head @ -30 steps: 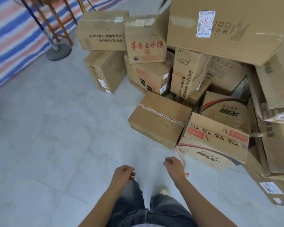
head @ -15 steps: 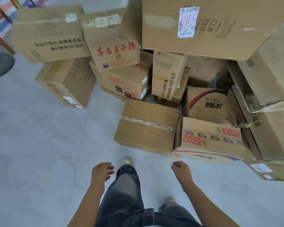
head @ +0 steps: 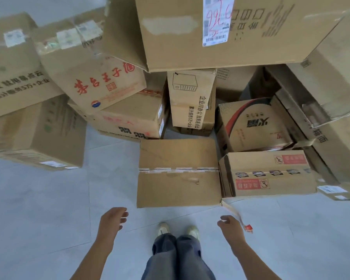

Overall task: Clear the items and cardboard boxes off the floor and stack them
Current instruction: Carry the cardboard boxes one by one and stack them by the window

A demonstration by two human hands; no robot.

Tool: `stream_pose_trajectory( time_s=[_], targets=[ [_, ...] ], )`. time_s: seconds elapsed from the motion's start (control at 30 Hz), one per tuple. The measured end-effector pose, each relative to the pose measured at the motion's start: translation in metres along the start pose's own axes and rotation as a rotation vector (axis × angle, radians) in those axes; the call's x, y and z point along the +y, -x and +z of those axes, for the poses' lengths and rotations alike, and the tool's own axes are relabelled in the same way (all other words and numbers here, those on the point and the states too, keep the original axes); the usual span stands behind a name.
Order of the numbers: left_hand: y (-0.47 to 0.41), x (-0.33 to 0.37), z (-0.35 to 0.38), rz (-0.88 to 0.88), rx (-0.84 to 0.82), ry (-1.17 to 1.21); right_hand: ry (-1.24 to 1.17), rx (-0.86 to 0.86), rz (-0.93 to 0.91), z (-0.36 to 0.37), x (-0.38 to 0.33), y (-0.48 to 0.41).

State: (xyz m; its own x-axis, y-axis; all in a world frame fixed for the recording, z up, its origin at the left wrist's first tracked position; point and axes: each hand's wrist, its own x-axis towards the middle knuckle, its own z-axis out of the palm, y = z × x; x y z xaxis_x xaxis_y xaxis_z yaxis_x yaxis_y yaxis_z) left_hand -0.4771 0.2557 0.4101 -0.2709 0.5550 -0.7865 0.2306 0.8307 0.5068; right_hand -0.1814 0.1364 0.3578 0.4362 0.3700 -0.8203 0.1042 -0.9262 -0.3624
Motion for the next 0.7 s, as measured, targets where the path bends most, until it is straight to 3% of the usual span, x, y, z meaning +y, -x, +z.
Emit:
stream_pose_trajectory(
  time_s=[0.27,0.43,0.57,0.7],
  targets=[
    [-0.178,-0.053,0.103,-0.004,0.013,-0.059,0.167,0.006,0.024,0.043,0.037,-0.197],
    [-0.264,-0.092,0.138,-0.047,0.074,-0.140,0.100,0.132,0.068,0.076,0.084,-0.301],
    [-0.315,-0.127,0.145,-0.150,0.031,-0.220,-0.001,0.117,0.031,0.085,0.098,-0.329],
    [-0.338,-0.149,0.151,-0.229,0.080,-0.152,-0.073,0.112,-0.016,0.086,0.109,-0.341]
  ],
)
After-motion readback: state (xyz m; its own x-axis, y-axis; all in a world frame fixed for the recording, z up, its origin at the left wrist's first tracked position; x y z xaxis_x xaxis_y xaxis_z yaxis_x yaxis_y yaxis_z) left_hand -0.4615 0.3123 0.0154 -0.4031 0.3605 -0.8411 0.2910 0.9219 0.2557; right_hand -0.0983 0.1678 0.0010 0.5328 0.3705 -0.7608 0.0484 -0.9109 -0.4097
